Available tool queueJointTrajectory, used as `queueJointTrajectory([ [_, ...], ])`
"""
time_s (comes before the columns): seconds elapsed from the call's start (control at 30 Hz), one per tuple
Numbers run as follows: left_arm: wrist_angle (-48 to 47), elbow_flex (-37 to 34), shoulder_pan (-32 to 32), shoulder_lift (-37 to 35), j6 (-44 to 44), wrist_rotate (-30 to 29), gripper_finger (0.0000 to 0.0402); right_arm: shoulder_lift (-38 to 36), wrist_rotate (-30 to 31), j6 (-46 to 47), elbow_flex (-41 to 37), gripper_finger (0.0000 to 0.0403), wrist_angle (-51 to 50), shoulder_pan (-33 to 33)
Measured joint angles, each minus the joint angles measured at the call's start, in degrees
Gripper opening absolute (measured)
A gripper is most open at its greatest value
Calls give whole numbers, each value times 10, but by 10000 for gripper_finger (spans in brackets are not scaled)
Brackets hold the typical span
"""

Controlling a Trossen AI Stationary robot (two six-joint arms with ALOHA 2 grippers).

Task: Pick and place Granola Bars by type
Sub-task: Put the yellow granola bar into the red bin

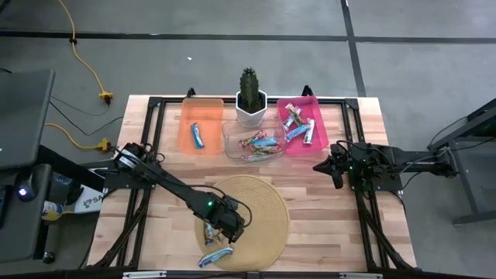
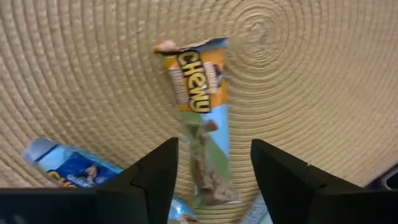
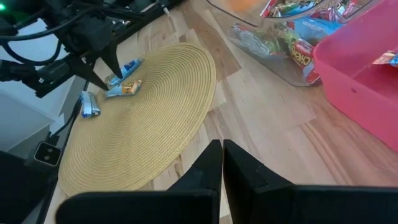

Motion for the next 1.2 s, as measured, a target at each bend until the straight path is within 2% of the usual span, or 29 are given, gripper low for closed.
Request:
queueJointTrajectory([
  [0.23,20,1,0,18,-1,8,261,0,-8,0,0,0,0,0],
  [0.47,29,0,0,44,-7,24,267,3,-7,0,0,0,2,0],
  [0.67,22,4,0,63,-20,36,240,13,-9,0,0,0,1,0],
  [1.0,2,3,0,65,-20,31,156,18,-8,0,0,0,3,0],
  [1.2,-3,2,0,66,-18,28,121,19,-8,0,0,0,4,0],
])
